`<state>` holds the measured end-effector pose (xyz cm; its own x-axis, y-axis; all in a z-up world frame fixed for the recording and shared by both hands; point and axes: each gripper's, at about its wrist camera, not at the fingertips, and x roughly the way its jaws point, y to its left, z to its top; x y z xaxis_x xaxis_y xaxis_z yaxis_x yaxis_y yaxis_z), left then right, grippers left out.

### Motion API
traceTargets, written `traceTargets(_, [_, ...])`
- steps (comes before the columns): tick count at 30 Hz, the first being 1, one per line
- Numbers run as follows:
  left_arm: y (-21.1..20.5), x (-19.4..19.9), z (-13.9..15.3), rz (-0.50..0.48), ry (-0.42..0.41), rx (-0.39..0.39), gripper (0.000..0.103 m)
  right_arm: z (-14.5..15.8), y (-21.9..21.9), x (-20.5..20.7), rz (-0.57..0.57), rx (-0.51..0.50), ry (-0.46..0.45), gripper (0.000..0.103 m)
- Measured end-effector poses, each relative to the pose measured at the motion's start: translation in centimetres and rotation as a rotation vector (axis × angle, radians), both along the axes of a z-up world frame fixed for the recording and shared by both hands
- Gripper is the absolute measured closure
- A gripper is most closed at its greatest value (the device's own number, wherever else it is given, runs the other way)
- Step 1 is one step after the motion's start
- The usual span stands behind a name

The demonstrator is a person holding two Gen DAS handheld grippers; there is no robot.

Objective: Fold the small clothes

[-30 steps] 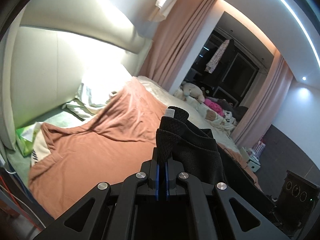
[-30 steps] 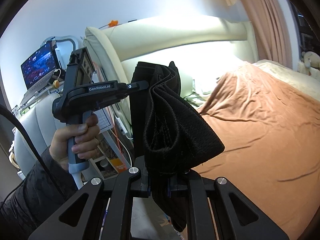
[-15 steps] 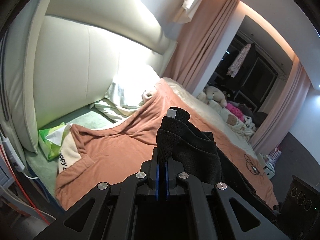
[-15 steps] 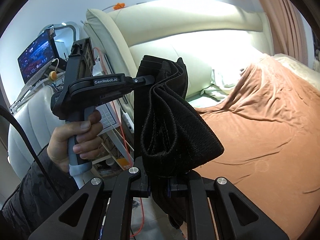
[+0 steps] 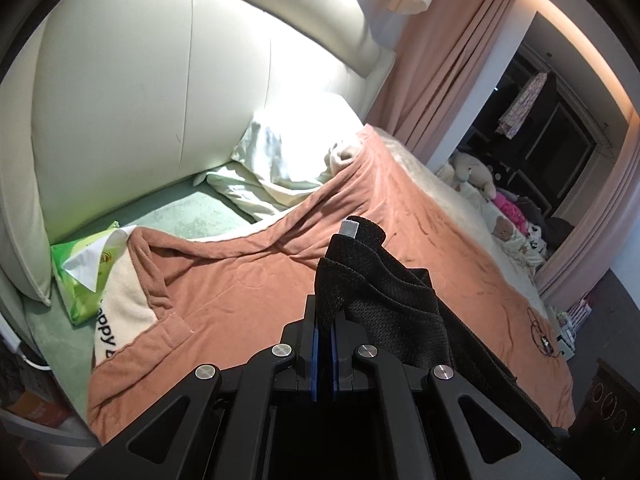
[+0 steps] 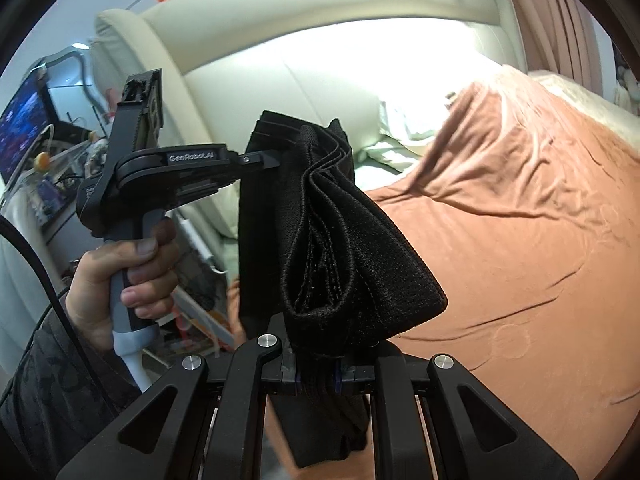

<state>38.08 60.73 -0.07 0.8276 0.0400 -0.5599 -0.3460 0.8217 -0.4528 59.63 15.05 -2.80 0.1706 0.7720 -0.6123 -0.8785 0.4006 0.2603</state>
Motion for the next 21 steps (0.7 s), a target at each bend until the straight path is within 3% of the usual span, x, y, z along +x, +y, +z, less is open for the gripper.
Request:
traceTargets(9, [1.4, 4.5, -3.5, 0.013, 0.086, 0.015, 0.099, -2.5, 0.2, 5.2, -0.029, -0.009, 0.067, 0.096])
traceTargets(21, [2.2, 9.0, -7.4, 0.033, 0.162, 0.034, 0.099, -5.4, 2.4, 6.7, -0.087, -0.022, 0.121, 0.096])
